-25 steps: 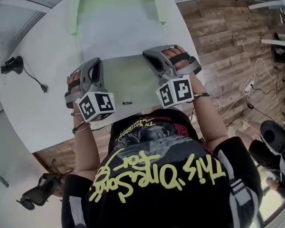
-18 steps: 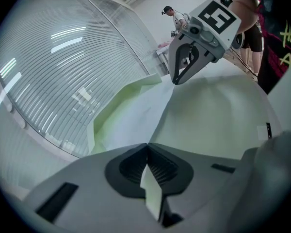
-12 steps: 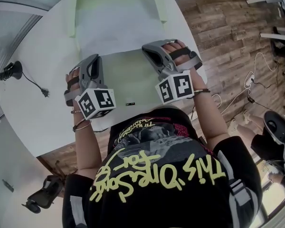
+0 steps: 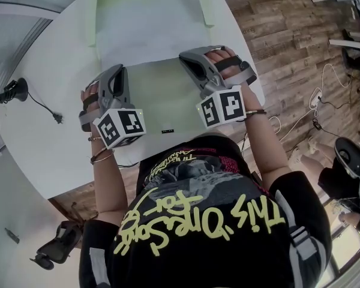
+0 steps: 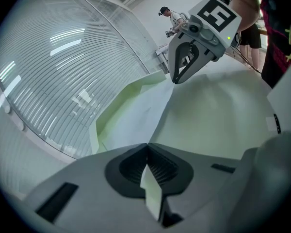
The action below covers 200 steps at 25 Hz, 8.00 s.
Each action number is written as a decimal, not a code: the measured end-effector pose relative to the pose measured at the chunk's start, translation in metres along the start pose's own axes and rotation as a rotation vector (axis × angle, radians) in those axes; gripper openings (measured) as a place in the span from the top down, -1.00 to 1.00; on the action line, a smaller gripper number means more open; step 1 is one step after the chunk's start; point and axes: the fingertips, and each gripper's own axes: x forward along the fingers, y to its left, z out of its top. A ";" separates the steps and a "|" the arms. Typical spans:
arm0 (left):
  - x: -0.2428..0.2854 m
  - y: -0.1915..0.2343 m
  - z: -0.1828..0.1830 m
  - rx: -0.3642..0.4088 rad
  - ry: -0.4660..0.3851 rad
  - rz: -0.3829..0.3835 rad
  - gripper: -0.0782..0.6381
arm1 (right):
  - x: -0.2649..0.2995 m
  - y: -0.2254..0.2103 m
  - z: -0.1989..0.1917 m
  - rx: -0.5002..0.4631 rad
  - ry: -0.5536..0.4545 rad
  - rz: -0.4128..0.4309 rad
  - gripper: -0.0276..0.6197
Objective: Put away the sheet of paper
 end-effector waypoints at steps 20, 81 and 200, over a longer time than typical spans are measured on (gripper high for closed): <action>0.011 0.017 0.006 0.004 -0.026 0.019 0.76 | 0.011 -0.016 -0.003 -0.001 0.026 -0.031 0.89; 0.047 0.061 0.017 -0.013 -0.031 0.069 0.76 | 0.043 -0.066 -0.011 0.040 0.087 -0.128 0.89; -0.008 0.043 0.017 -0.201 -0.021 0.164 0.52 | 0.000 -0.045 0.008 0.256 0.069 -0.136 0.59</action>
